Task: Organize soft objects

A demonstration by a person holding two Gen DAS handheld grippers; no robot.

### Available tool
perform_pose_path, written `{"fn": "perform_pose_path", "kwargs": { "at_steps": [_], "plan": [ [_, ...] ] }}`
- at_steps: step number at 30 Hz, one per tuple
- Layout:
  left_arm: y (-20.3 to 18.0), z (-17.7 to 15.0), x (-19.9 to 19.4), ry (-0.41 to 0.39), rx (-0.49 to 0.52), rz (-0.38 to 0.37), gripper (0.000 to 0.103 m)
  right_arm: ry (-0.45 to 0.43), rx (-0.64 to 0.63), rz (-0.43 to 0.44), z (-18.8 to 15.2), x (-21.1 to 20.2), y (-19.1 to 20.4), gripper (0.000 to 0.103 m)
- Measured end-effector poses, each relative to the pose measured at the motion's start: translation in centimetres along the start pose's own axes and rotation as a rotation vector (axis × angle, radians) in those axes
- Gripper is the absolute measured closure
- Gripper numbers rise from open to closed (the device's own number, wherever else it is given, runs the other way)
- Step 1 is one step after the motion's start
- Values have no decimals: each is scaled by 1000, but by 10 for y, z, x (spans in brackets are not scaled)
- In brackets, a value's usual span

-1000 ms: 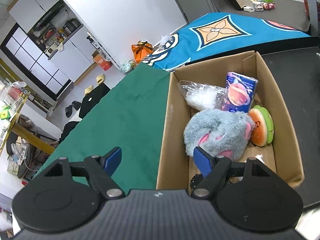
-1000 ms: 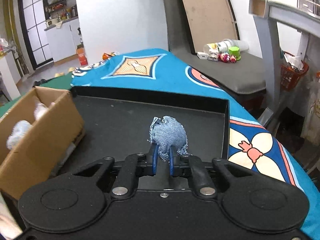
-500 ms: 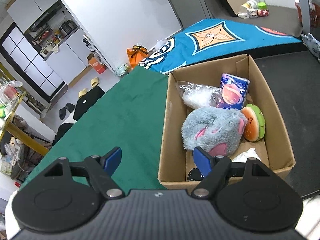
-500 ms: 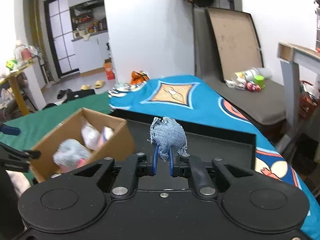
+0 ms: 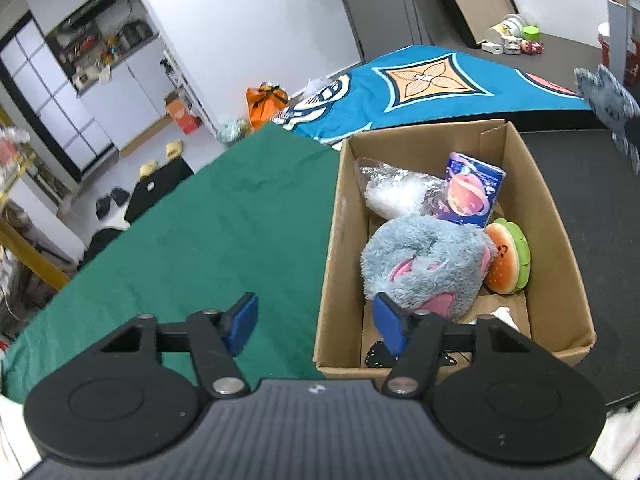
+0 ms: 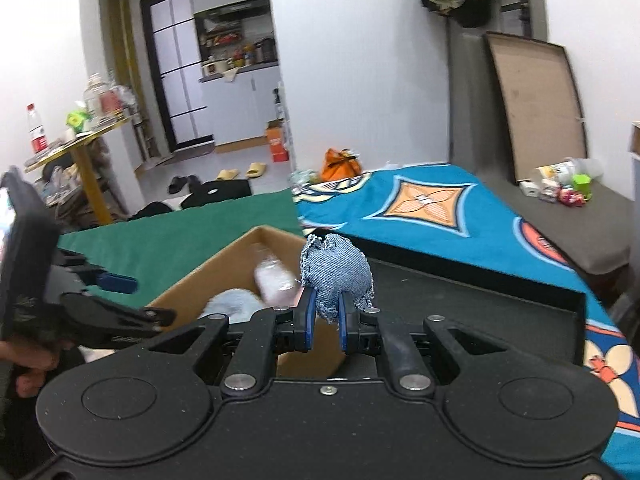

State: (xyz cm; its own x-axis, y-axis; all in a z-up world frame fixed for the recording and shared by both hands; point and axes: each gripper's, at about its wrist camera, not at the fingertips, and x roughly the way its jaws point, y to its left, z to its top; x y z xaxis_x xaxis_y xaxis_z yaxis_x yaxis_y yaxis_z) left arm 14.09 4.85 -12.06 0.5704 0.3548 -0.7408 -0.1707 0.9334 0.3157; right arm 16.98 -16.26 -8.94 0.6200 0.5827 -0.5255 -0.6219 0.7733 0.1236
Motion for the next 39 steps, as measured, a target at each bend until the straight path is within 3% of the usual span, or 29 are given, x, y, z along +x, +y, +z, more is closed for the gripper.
{"fn": "perform_pose_path", "kwargs": {
  "at_steps": [6, 10, 19, 21, 25, 34, 37, 39],
  "plan": [
    [14, -2, 12, 52, -66, -67, 68, 28, -34, 35, 2, 8, 27, 91],
    [17, -4, 20, 83, -87, -116, 91, 41, -36, 42, 6, 12, 40, 91],
    [30, -8, 20, 56, -161, -178, 92, 68, 14, 40, 9, 12, 56, 90],
    [31, -7, 20, 53, -166, -185, 92, 99, 65, 26, 3, 16, 56, 82],
    [33, -7, 19, 48, -177, -194, 92, 180, 186, 20, -15, 19, 44, 79],
    [34, -6, 10, 29, -162, -185, 90, 187, 265, -40, -28, -3, 31, 76],
    [33, -5, 4, 18, -156, -189, 88, 180, 278, -48, -27, -9, 30, 69],
    [34, -5, -2, 13, -161, -188, 87, 169, 287, -61, -26, -14, 30, 56]
  ]
}}
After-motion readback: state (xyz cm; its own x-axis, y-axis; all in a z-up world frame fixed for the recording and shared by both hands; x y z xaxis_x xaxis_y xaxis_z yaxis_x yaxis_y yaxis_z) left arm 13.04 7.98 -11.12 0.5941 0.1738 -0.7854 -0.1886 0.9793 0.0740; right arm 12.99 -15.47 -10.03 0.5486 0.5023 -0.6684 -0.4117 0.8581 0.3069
